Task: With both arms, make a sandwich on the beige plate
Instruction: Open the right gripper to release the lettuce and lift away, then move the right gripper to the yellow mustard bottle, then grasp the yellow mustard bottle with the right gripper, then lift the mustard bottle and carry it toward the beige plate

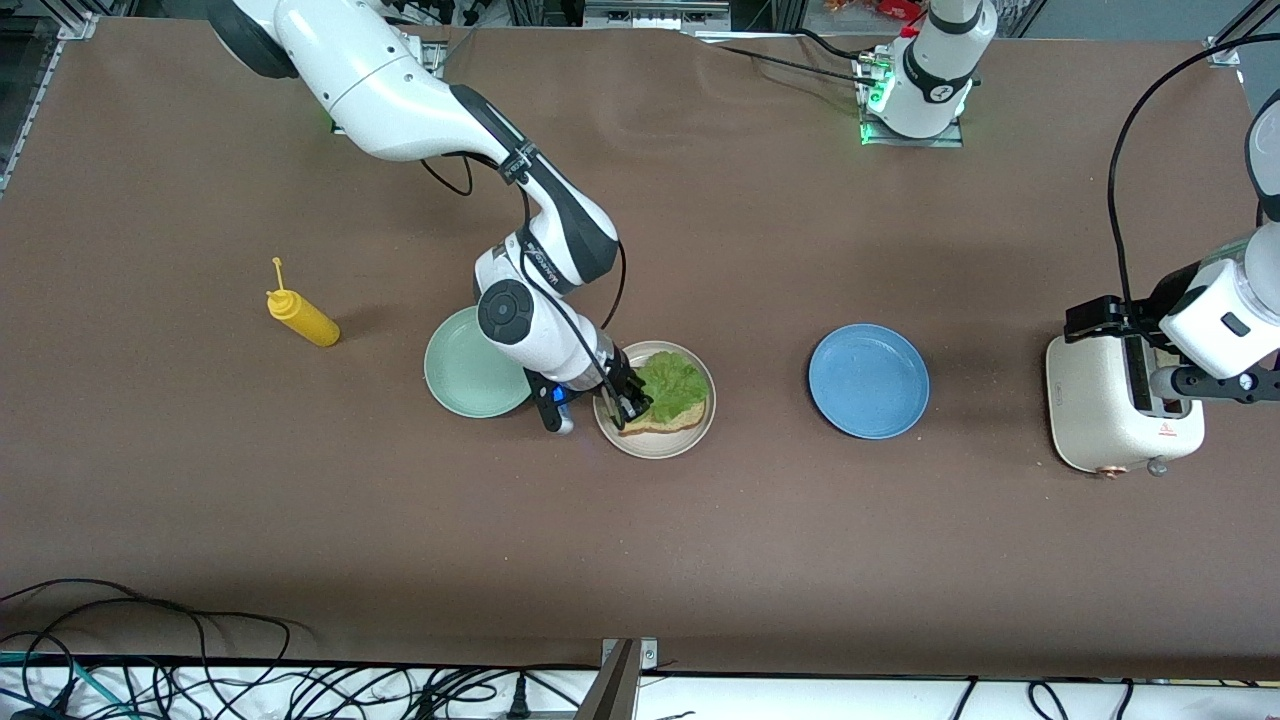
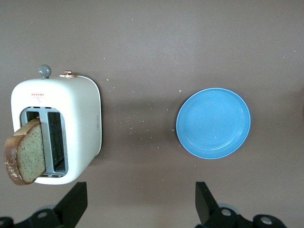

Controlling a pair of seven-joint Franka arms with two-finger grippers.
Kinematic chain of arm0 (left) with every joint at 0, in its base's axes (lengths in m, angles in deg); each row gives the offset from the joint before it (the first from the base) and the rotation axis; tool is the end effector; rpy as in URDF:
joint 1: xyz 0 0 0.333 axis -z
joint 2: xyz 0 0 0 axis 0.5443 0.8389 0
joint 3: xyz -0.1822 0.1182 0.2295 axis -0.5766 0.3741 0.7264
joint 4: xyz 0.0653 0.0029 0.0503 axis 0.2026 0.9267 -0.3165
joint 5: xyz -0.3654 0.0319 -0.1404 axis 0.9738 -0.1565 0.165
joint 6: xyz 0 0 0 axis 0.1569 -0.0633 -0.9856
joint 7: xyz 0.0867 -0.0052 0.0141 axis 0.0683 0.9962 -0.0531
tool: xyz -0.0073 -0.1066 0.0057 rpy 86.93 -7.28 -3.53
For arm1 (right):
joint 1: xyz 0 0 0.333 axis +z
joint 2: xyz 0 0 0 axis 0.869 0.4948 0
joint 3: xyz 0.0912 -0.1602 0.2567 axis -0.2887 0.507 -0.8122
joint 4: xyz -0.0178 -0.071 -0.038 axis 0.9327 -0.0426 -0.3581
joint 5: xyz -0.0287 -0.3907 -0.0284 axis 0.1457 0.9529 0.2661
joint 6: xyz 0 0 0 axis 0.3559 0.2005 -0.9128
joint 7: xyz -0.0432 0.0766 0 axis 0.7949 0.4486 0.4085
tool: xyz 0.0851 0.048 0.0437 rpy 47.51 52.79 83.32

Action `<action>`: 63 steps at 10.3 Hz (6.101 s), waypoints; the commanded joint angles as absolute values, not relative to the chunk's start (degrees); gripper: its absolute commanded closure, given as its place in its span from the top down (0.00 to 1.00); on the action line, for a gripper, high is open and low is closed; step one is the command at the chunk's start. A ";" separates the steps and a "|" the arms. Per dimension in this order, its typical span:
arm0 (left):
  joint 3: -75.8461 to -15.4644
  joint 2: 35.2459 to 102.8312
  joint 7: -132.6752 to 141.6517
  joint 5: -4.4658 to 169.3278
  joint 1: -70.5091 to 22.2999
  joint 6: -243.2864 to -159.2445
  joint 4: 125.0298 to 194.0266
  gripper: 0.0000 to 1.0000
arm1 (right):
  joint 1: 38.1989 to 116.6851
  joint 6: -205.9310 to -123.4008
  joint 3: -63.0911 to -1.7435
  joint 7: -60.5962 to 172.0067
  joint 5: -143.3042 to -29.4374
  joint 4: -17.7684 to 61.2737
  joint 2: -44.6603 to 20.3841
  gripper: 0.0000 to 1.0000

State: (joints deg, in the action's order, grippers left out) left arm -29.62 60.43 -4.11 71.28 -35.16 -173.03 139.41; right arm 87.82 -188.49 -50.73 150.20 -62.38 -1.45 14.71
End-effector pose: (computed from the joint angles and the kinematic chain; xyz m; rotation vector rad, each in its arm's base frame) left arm 0.6348 0.0072 0.5321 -3.1101 0.0598 0.2116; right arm 0.6122 0.4620 0.2393 -2.3518 1.4627 0.2741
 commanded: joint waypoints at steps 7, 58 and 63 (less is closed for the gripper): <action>-30.05 60.20 -3.81 69.48 -35.35 -172.78 139.80 1.00 | 77.69 -142.64 -45.51 125.76 -61.92 -2.65 -4.90 0.99; -30.14 60.73 -3.28 69.48 -35.44 -172.70 139.88 1.00 | 83.96 -174.69 -6.93 -71.13 -130.74 45.35 -11.42 0.00; -30.14 60.91 -3.28 69.48 -35.53 -172.70 139.88 1.00 | 103.62 -202.43 -7.10 -51.02 -127.41 43.32 -12.05 0.00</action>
State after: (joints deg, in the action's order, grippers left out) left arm -29.77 61.18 -3.58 71.28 -35.36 -173.02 139.62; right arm 97.13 -194.71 -7.67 -57.76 -129.58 43.36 -11.37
